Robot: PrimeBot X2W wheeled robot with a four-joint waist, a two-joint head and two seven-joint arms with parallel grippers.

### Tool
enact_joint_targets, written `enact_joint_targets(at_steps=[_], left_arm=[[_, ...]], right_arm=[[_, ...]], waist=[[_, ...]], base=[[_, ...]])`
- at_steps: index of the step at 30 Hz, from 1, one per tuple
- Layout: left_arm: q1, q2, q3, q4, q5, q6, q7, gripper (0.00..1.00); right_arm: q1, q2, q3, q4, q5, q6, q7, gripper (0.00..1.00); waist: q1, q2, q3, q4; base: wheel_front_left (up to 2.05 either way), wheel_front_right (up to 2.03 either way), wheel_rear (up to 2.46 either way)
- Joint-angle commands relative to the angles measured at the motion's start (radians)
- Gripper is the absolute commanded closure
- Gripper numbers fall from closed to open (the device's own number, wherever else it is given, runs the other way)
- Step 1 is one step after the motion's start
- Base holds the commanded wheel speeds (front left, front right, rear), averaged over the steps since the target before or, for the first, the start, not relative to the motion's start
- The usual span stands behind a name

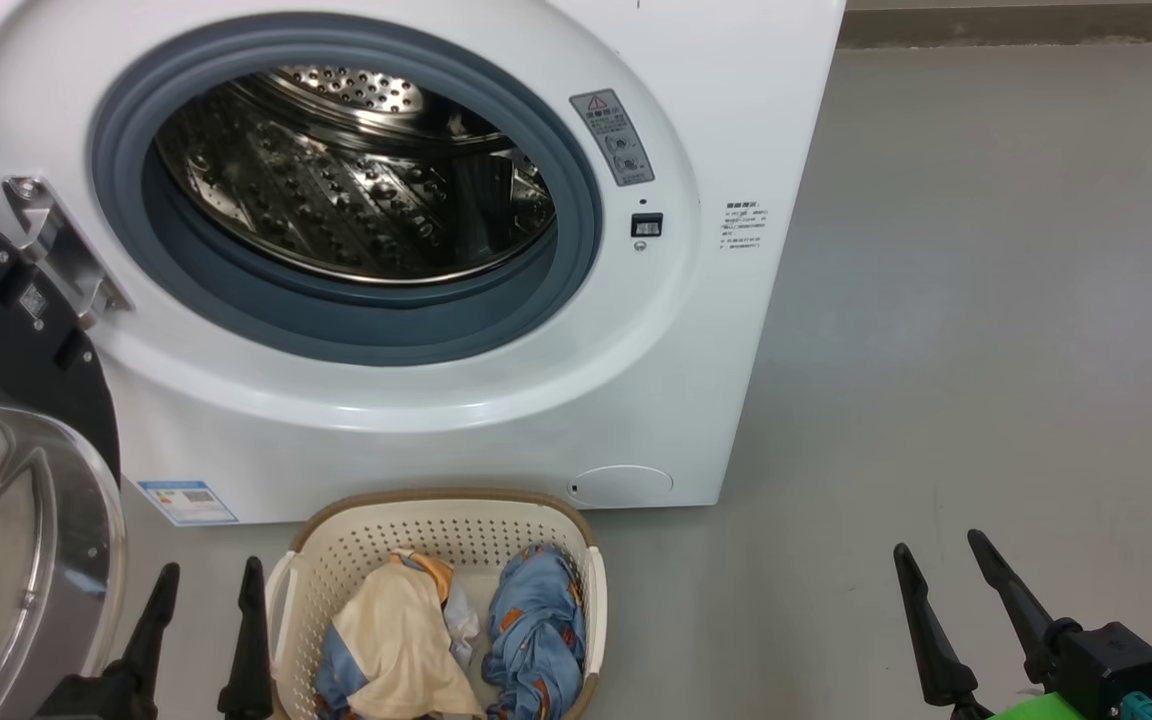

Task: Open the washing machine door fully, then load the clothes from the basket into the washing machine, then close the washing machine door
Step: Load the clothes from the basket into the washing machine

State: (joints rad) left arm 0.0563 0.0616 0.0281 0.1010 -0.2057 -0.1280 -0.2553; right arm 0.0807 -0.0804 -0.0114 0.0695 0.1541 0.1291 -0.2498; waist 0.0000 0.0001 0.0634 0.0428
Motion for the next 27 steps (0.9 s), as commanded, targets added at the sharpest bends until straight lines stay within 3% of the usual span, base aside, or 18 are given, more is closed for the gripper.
enact_joint_targets(at_steps=[1,15,27], left_arm=[[-0.028,0.008,0.029,-0.023,0.007,-0.001,-0.006,0.00],[-0.038,0.005,0.010,-0.002,-0.028,-0.002,-0.006,0.00],[-0.108,0.011,-0.031,0.068,-0.047,-0.003,-0.006,0.00]], right_arm=[[-0.038,-0.009,0.022,-0.021,-0.001,0.002,-0.012,0.00],[-0.045,-0.005,0.024,-0.012,0.004,0.002,-0.012,0.00],[-0.084,0.003,0.043,0.012,0.011,0.002,-0.012,0.00]], waist=[[0.0000,-0.0001,0.002,0.000],[0.0000,-0.0001,0.049,-0.006],[0.0000,-0.0001,0.191,-0.029]], base=[[0.00,0.00,0.00],[0.00,0.00,0.00],[0.00,0.00,0.00]])
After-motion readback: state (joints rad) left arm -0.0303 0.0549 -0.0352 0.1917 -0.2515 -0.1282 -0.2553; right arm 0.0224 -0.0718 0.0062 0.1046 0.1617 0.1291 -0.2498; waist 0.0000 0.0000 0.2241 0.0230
